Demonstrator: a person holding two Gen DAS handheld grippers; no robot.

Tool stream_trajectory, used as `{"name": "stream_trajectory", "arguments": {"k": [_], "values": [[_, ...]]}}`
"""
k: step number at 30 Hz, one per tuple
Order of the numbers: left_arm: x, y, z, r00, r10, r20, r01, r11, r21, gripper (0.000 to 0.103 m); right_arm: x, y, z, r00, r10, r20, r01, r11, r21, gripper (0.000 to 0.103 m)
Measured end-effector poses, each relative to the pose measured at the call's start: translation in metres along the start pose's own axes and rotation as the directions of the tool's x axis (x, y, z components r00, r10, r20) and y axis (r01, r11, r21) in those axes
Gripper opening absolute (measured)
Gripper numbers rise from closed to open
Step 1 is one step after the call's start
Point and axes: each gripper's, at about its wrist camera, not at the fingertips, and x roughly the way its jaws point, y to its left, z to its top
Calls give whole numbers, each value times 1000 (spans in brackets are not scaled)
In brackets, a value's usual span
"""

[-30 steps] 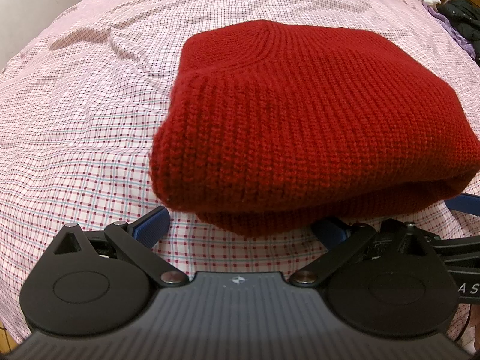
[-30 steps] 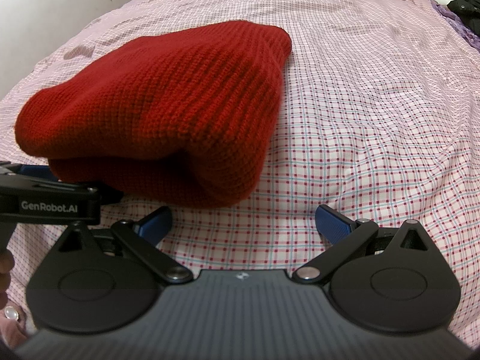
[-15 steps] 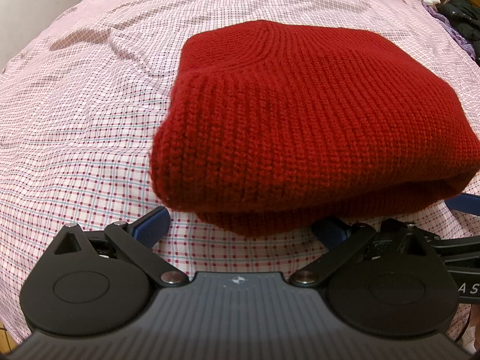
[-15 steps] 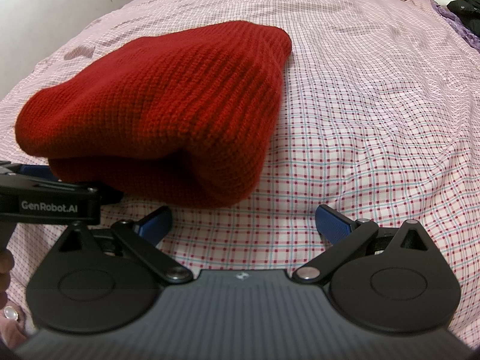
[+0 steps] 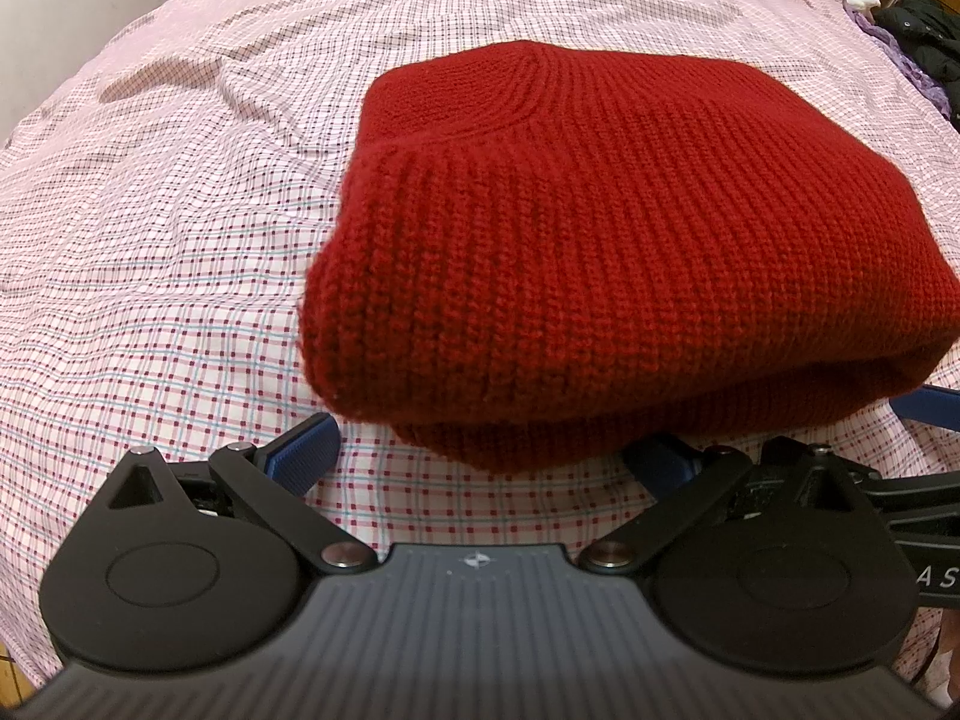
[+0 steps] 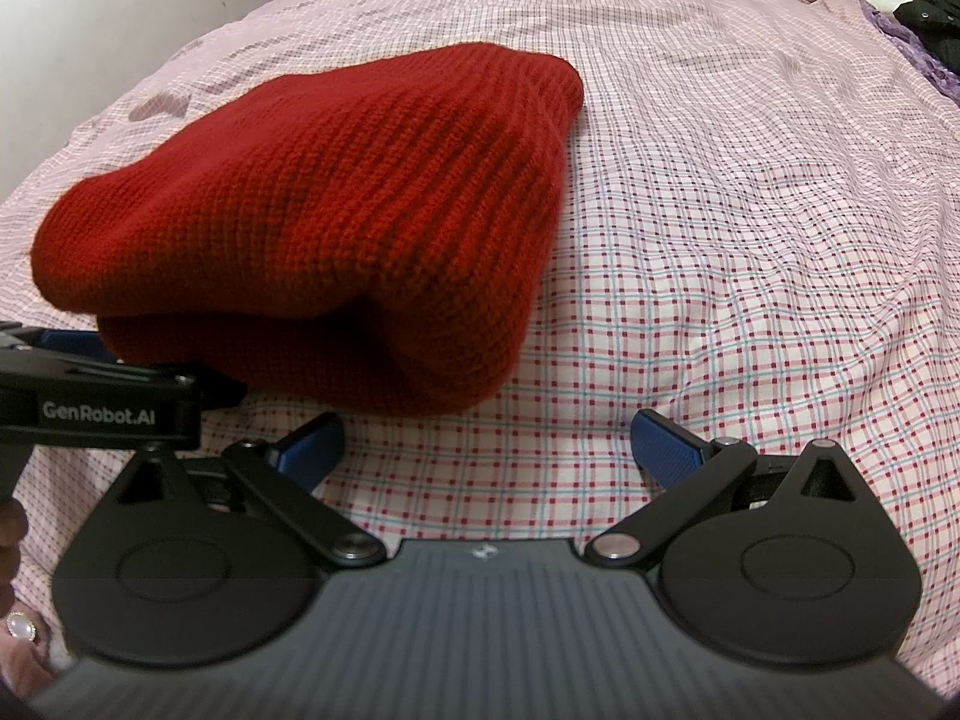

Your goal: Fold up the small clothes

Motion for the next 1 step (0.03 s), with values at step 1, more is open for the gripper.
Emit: {"name": "stream_trajectory", "arguments": {"k": [1], "values": [[1, 0, 0, 1000, 0, 0, 0, 1000, 0, 103, 0, 0, 0, 1000, 0, 0, 0, 1000, 0, 103]]}}
